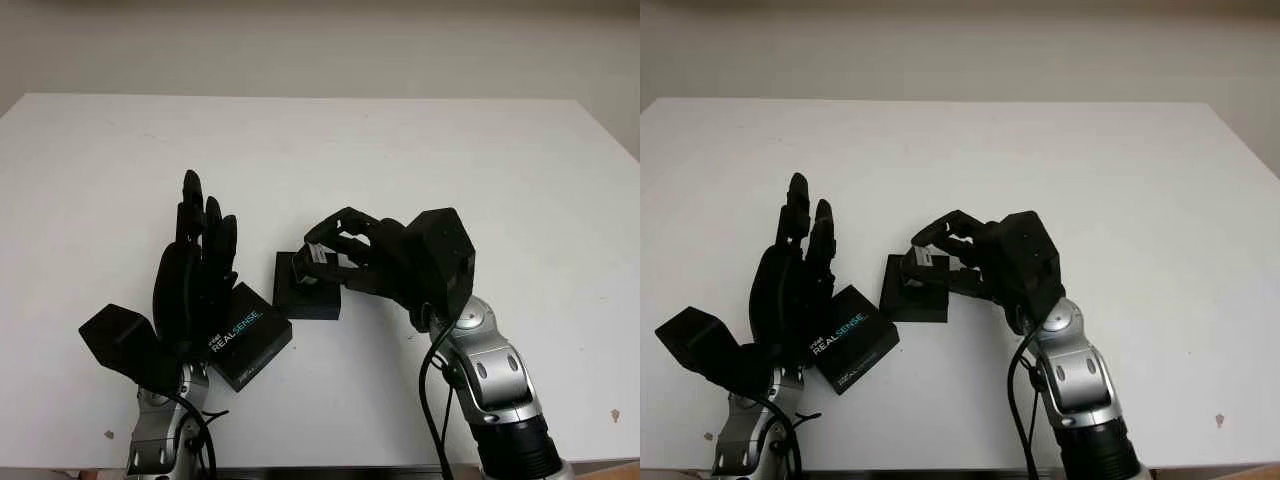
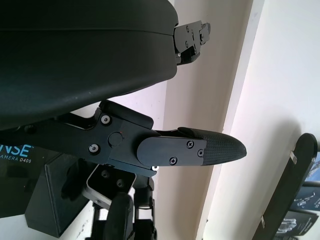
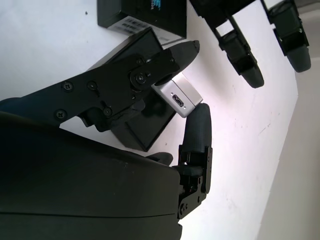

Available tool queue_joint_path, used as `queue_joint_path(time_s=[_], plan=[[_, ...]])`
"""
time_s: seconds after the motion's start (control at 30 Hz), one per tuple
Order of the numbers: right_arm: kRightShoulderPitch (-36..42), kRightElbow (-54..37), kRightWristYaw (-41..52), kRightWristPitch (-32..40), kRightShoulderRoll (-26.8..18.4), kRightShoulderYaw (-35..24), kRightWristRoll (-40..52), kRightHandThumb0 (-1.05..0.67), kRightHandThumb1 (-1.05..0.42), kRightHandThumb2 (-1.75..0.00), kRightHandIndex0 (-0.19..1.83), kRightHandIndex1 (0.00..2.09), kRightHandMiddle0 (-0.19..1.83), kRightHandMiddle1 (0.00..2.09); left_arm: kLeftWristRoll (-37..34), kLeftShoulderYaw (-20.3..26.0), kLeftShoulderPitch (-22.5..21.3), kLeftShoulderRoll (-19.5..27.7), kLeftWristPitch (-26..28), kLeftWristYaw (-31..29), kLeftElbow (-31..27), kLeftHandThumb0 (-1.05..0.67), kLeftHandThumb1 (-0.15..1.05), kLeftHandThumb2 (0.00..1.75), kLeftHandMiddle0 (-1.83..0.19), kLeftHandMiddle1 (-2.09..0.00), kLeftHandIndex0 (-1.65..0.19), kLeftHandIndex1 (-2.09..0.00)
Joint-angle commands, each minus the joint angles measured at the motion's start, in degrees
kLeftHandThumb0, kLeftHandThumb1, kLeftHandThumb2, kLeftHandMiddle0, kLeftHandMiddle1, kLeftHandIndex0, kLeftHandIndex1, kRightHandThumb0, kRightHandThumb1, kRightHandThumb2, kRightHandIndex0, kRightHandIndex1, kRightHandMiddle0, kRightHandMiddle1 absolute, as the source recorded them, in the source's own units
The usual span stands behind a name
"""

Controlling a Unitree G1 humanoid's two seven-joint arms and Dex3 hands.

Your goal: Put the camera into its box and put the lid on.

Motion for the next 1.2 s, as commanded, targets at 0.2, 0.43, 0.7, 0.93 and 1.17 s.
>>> queue_joint_path(time_s=[0.2, 0.43, 0.7, 0.93, 1.17], plan=[[0.8, 0.8, -2.3, 0.7, 2.4, -1.3, 3.4, -0.43, -1.02, -0.06, 0.22, 0.22, 0.19, 1.67, -0.2, 0.0, 0.2, 0.1, 0.1, -0.5, 0.4, -0.77, 1.05, 0.34, 0.19, 0.0, 0.19, 0.0], [0.9, 1.2, -3.4, 0.4, 2.7, -1.5, 4.4, -0.43, -1.03, -0.06, 0.24, 0.21, 0.18, 1.68, 0.2, 0.0, 0.1, 0.4, -0.3, -0.6, 0.8, -0.76, 1.05, 0.35, 0.19, 0.0, 0.19, 0.0], [2.8, 1.4, -5.9, -3.9, 1.9, 1.8, 1.4, -0.44, -1.02, -0.05, 0.25, 0.19, 0.19, 1.71, -0.5, 0.1, 0.0, 0.1, -0.3, -0.8, 0.9, -0.75, 1.05, 0.34, 0.19, 0.0, 0.19, 0.0], [5.1, 2.4, -6.8, -8.6, 2.6, 4.1, -0.7, -0.45, -1.02, -0.06, 0.24, 0.17, 0.18, 1.8, -0.4, 0.1, 0.2, 0.3, -0.2, -0.9, 0.8, -0.75, 1.05, 0.35, 0.19, 0.0, 0.19, 0.0], [4.7, 3.0, -5.8, -14.0, -0.2, 6.6, -3.7, -0.47, -1.03, -0.06, 0.23, 0.17, 0.15, 1.82, -0.3, 0.1, 0.2, 0.3, -0.4, -0.9, 0.9, -0.76, 1.05, 0.35, 0.19, 0.0, 0.19, 0.0]])
